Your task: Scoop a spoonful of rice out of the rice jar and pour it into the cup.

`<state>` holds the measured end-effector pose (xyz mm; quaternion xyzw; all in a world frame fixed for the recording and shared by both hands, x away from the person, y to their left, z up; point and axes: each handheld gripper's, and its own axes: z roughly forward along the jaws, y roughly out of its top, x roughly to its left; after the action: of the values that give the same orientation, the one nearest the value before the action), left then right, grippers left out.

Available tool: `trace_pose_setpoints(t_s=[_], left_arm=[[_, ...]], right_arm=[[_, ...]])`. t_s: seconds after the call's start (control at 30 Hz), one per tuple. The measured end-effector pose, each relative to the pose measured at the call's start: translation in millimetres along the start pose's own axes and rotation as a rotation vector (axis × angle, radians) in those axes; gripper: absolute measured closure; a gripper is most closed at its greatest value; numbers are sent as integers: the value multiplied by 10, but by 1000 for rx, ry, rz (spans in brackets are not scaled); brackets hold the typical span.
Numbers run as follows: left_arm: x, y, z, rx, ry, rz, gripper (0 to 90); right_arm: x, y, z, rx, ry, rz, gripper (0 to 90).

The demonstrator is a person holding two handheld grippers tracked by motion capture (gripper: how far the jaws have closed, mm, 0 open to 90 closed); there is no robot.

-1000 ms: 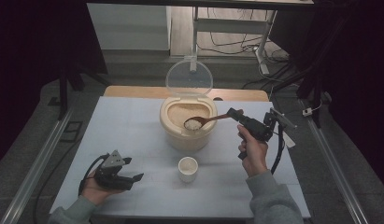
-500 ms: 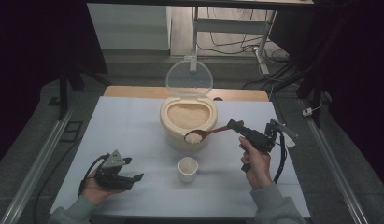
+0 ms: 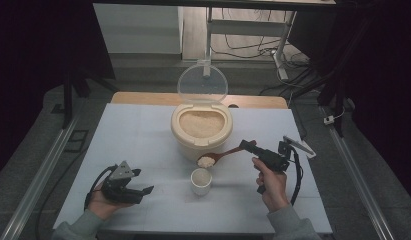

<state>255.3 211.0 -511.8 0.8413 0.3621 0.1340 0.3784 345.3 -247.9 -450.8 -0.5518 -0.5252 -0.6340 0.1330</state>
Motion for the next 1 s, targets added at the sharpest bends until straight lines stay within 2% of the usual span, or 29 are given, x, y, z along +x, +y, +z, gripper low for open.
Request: trace_pose_setpoints(t_s=[0.43,0.73,0.9,1.0], left_arm=[[-1,-3,9,6,-2,2,220],[2,-7,9,6,-1,4,219],[1,-8,8,6,-1,5,219],[0,-8,9,6,-1,5,220]], right_arm=[[83,-55,44,67,-75,-118,834],[227,-73,113,100,-111,-226,835],[333,-109,128,110,-121,-313,834],[411,-149,126,111,-113,-402,835]])
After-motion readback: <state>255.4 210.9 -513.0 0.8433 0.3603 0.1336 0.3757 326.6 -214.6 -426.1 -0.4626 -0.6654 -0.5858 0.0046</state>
